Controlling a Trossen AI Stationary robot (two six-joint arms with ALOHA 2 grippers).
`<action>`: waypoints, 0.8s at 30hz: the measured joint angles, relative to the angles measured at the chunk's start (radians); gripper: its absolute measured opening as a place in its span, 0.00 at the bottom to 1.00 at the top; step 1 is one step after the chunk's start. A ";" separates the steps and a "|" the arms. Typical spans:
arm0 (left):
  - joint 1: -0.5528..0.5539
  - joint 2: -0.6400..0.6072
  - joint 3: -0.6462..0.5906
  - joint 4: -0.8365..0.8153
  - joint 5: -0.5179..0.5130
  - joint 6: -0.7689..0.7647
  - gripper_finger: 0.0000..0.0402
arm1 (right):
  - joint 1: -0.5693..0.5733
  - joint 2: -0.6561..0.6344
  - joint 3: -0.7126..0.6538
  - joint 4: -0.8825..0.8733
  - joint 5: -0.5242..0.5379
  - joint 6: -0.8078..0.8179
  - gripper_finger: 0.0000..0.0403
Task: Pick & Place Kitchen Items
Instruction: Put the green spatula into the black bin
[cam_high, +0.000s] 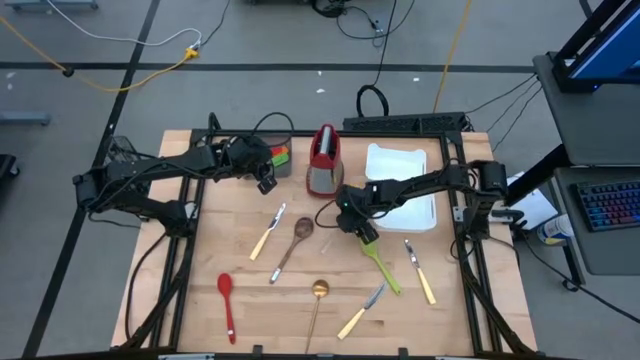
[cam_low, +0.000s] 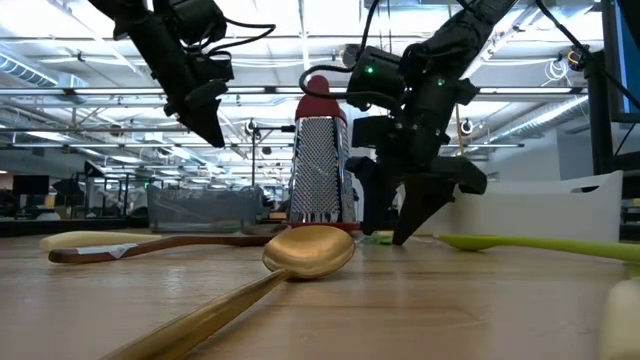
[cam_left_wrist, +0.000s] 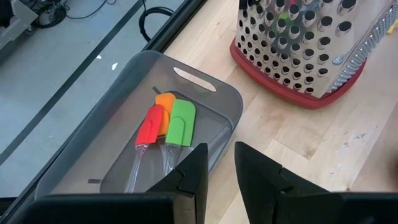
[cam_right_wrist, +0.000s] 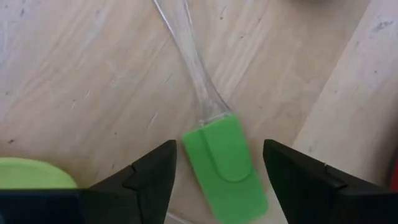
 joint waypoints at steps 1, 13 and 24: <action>0.000 0.000 0.000 0.000 0.000 0.000 0.21 | -0.006 0.000 0.000 -0.001 0.001 -0.002 0.58; 0.000 0.000 0.000 0.000 0.000 0.003 0.21 | -0.045 0.072 0.003 -0.026 -0.022 -0.187 0.47; 0.000 0.000 0.000 0.000 0.000 0.007 0.21 | 0.010 0.077 0.002 -0.064 0.025 -0.294 0.25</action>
